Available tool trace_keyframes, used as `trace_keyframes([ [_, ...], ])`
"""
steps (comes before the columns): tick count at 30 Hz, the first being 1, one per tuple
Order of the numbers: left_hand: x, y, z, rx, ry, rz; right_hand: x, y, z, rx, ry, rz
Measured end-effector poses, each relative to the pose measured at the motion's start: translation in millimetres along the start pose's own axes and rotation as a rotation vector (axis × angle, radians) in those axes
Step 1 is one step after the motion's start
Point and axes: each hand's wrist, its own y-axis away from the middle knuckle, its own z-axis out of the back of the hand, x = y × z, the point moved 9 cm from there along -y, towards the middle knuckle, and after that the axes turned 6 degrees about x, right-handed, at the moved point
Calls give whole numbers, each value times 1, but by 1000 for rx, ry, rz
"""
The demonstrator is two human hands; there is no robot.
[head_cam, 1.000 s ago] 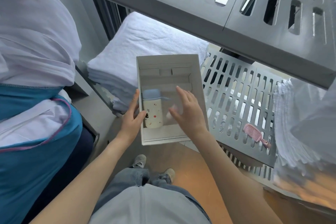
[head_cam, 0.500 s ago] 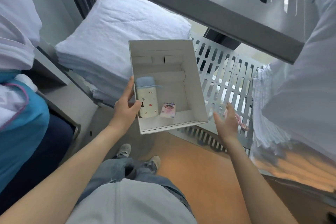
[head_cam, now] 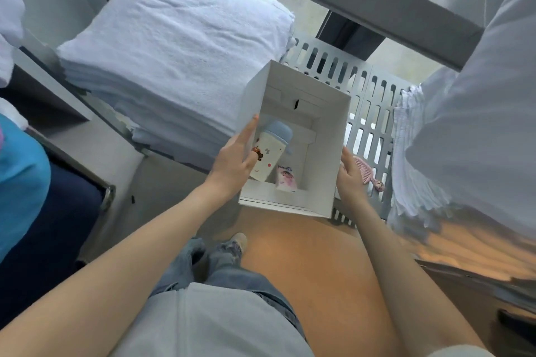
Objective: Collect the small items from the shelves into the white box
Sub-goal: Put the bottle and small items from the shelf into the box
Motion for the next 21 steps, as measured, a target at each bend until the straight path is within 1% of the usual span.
trace_keyframes([
  [7,1,-7,-1,12,-38,-1,-1,-5,6,-53,-84,10],
  [10,4,-5,-1,-16,-70,27,-3,-4,10,-62,-94,12],
  [14,-5,-4,-1,-70,-175,46,-8,-7,15,-35,-61,33],
  [19,-6,-3,-1,-117,-237,72,-8,-9,21,-81,-33,83],
  [21,-10,-2,-1,-136,-258,77,1,-3,22,-102,2,143],
])
